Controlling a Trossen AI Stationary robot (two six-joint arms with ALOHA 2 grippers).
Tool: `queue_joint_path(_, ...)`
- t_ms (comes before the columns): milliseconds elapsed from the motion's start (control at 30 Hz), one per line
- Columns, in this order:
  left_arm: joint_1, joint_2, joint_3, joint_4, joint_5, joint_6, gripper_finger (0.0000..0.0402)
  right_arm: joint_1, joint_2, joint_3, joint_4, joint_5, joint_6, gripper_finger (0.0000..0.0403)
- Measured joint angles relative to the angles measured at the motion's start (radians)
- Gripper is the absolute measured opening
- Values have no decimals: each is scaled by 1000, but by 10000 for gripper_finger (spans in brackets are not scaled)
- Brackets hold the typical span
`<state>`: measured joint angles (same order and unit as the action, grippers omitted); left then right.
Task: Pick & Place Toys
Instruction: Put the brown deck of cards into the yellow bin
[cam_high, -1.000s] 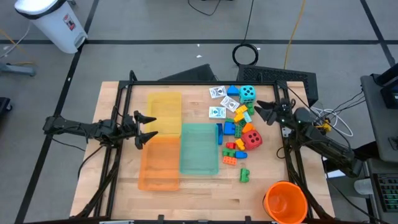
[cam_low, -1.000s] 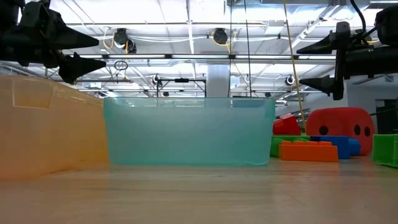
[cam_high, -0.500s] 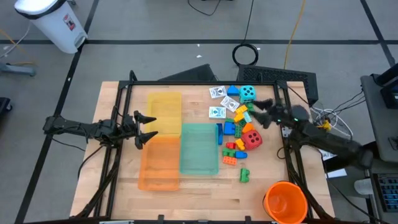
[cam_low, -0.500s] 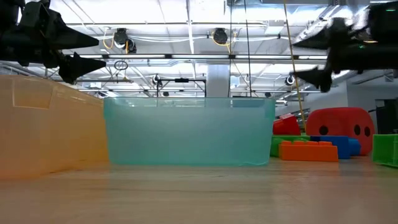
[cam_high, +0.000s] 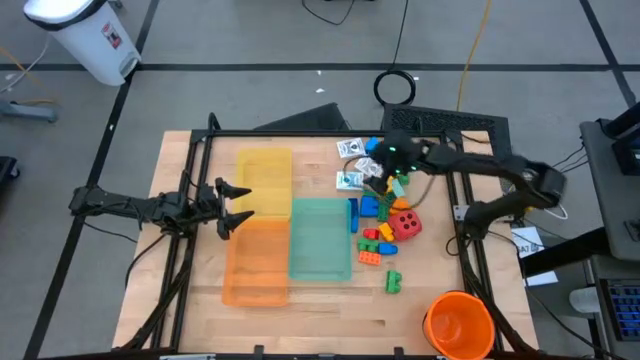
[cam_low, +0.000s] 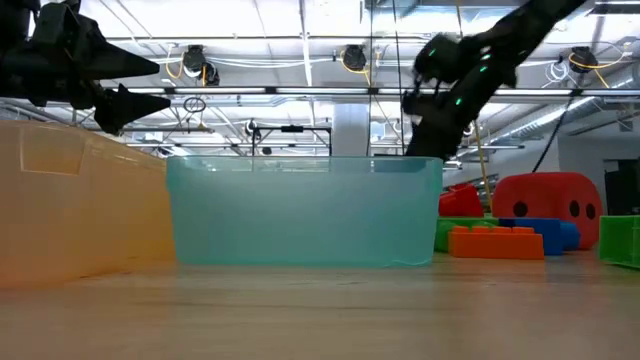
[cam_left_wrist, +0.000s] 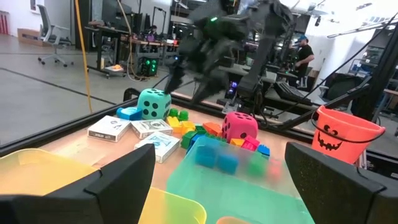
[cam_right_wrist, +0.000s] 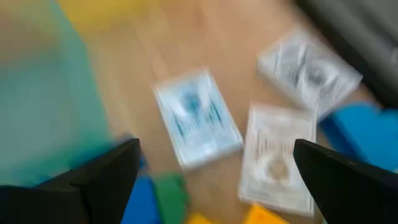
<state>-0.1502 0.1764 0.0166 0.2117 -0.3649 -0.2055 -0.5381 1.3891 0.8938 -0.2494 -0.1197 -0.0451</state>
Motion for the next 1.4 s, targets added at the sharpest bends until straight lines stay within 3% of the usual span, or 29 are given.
queue_joint_path(200,0,0,0,1,0,0,363,-24,190,73,-52,171,-102,396)
queue_joint_path(700,0,0,0,1,-1,0,363,-49,358,80,-61,196,-150,387)
queue_joint_path(800,0,0,0,0,-1,0,363,-49,359,79,-72,191,-154,353)
queue_joint_path(1167,0,0,0,1,-1,0,363,-43,349,77,-63,222,-201,153)
queue_joint_path(1400,0,0,0,1,-1,0,363,-15,219,69,-102,242,-198,56)
